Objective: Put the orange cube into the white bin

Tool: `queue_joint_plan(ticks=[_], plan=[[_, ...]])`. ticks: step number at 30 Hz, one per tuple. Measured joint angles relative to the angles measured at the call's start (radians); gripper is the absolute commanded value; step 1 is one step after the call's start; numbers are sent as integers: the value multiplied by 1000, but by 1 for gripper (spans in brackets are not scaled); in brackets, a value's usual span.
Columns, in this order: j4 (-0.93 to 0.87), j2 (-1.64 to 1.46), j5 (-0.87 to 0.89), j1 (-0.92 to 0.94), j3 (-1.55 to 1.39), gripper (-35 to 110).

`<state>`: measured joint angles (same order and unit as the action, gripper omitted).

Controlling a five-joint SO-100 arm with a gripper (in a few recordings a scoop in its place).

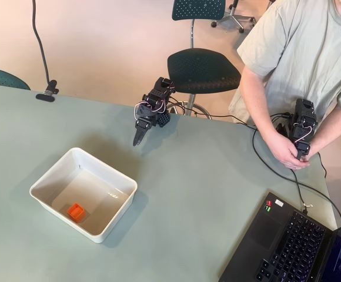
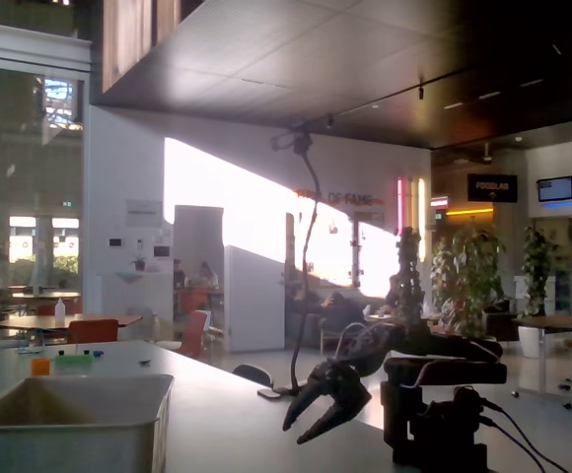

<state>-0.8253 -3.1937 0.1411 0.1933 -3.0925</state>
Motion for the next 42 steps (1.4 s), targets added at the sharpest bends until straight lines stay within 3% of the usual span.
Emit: queue_joint_plan(ticks=[14, 42], plan=[[-150, -8, 0, 0, 23, -3], [-222, -2, 0, 0, 25, -3]])
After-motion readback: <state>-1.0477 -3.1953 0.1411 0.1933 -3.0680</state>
